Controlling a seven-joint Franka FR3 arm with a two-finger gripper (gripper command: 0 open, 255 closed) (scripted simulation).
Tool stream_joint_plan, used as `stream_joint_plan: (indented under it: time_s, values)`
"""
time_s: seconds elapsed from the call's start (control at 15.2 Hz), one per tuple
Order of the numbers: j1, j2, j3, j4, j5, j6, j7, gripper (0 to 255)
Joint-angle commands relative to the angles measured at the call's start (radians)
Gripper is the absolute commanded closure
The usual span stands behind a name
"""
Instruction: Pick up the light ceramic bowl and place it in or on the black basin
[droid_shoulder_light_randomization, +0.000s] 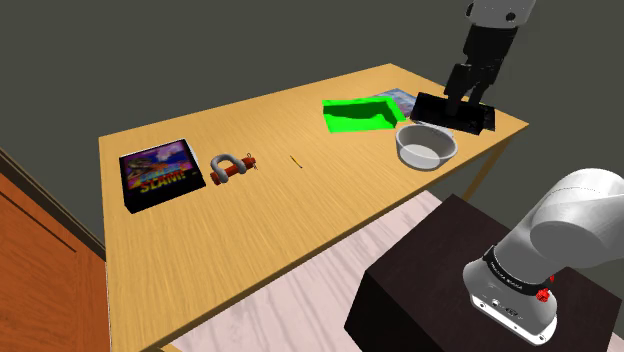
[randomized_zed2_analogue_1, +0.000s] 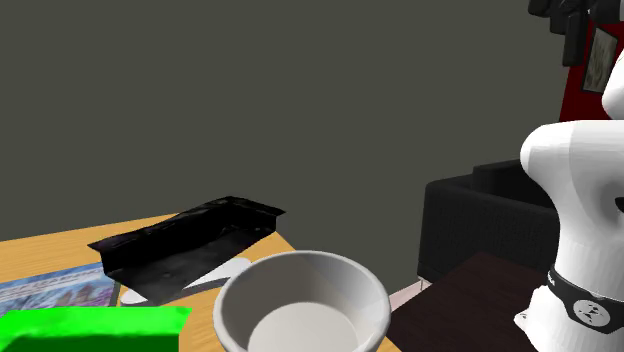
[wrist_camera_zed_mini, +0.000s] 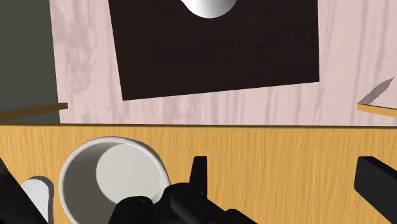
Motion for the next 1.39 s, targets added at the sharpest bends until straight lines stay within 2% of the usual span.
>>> stream_joint_plan:
  time_s: [0.0,0.66,1.32]
  values:
    - [0.0,0.0,0.0,0.0,0.0,0.0,0.0,0]
    - [-0.04,0.152,0.005,-0.19,-0.137,0.372,-0.022,0]
    - [-0.122,0.453,0.005,-0.233,-0.326,0.75,0.032,0]
